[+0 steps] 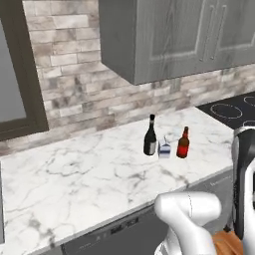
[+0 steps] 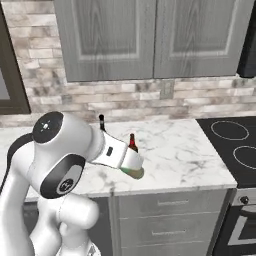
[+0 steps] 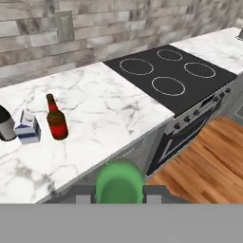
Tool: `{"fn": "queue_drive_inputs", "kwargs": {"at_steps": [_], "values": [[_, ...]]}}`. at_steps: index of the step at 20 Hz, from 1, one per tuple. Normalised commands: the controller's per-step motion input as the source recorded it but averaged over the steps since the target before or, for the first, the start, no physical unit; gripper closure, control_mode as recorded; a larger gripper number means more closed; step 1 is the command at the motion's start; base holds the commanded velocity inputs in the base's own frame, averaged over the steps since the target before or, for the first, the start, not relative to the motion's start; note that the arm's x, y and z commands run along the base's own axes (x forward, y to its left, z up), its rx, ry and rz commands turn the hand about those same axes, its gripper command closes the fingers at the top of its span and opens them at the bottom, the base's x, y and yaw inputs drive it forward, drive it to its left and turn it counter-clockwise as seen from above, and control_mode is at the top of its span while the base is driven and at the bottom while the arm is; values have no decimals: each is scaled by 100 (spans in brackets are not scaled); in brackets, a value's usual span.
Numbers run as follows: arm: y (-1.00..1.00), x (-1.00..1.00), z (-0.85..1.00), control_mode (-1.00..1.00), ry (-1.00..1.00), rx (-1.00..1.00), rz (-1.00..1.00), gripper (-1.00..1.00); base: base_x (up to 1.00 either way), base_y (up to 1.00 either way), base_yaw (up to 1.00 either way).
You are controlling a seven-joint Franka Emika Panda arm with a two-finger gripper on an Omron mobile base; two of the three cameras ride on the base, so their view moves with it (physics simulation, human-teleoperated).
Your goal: Move the drinks to the dining counter.
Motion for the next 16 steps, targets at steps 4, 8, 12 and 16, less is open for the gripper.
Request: {"fn": "queue_drive_inputs", "kwargs": {"at_steps": [4,8,12,16], "values": [[0,0,0,100,0,0,0,100,0,3,-97],[0,0,0,100,0,0,0,100,0,1,-100],[0,0,0,100,0,0,0,100,0,0,-100],[0,0,0,100,0,0,0,100,0,2,-100]]}}
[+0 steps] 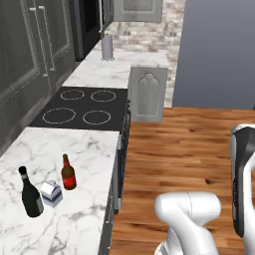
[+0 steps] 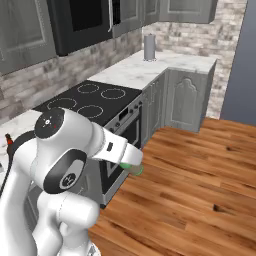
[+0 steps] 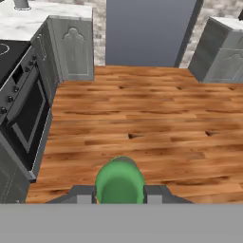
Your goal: Move the drinks to the dining counter.
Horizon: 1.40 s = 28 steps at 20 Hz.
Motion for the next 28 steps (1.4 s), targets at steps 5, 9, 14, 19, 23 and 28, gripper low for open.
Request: {"fn": "queue_drive_inputs", "kwargs": {"at_steps": [5,9,14,19,23,28], "values": [[0,0,0,100,0,0,0,100,0,3,-100],[0,0,0,100,0,0,0,100,0,7,-100],[0,0,0,100,0,0,0,100,0,8,-100],[0,0,0,100,0,0,0,100,-7,5,-95],[0,0,0,100,0,0,0,100,-3,20,-77],[0,0,0,100,0,0,0,100,81,10,-23]]}}
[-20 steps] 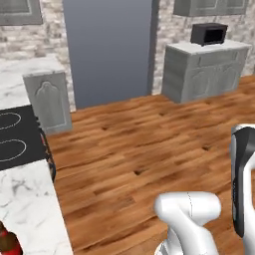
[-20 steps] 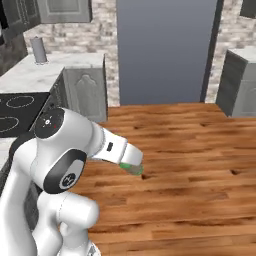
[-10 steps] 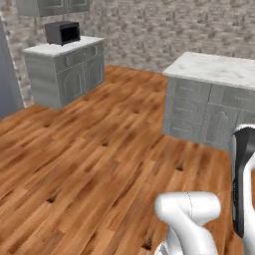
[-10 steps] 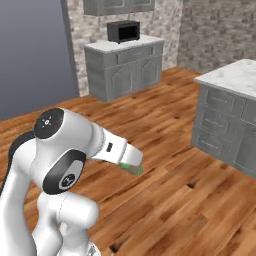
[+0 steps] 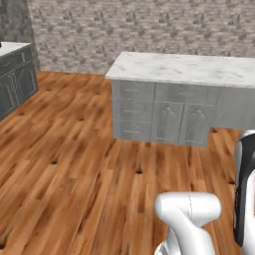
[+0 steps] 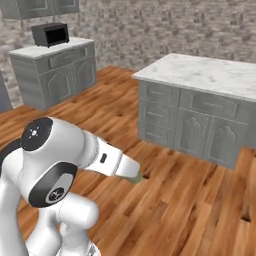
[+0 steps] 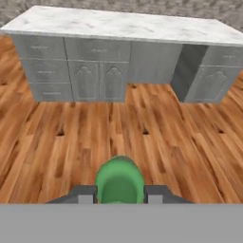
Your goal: Move the drinks to the dining counter.
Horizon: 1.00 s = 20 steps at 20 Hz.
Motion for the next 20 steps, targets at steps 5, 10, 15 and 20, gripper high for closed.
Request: {"fn": "queue_drive_inputs", "kwargs": {"at_steps": [5,10,15,20], "values": [[0,0,0,100,0,0,0,100,100,0,-8],[0,0,0,100,0,0,0,100,100,0,-6],[0,0,0,100,0,0,0,100,100,0,-7],[0,0,0,100,0,0,0,100,100,0,-8]]}}
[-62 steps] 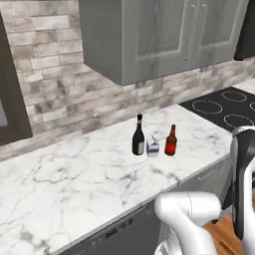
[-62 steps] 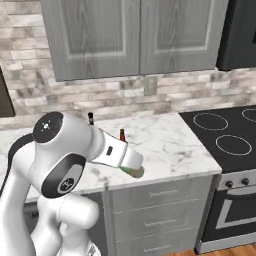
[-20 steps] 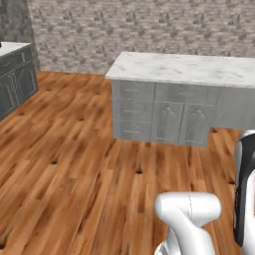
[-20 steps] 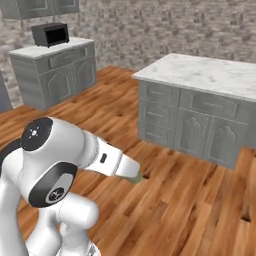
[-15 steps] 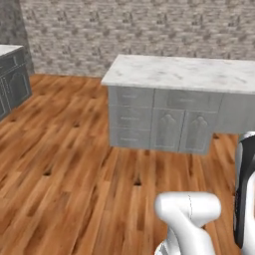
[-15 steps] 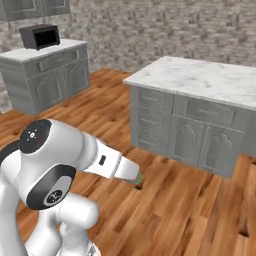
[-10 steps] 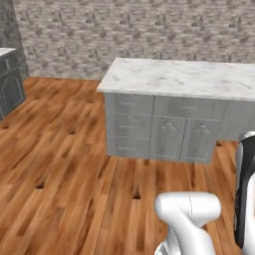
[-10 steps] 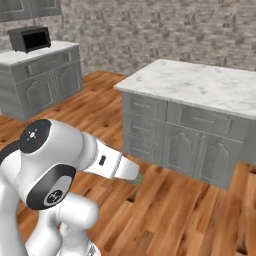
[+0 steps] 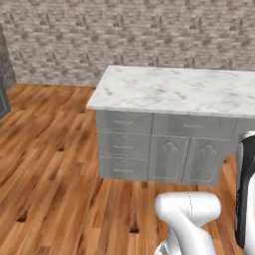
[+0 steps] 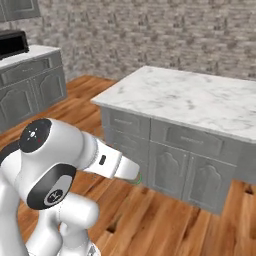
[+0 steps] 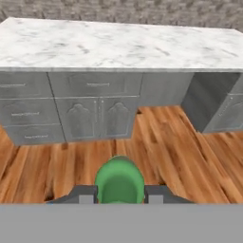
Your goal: Move the drinks to the dining counter.
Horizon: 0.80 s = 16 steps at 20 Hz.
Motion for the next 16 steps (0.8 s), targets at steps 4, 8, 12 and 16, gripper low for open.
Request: {"fn": "queue_drive_inputs", "kwargs": {"at_steps": [4,8,12,16], "values": [[0,0,0,100,0,0,0,100,100,1,-7],[0,0,0,100,0,0,0,100,100,3,-6],[0,0,0,100,0,0,0,100,100,5,-4],[0,0,0,100,0,0,0,100,100,16,-3]]}}
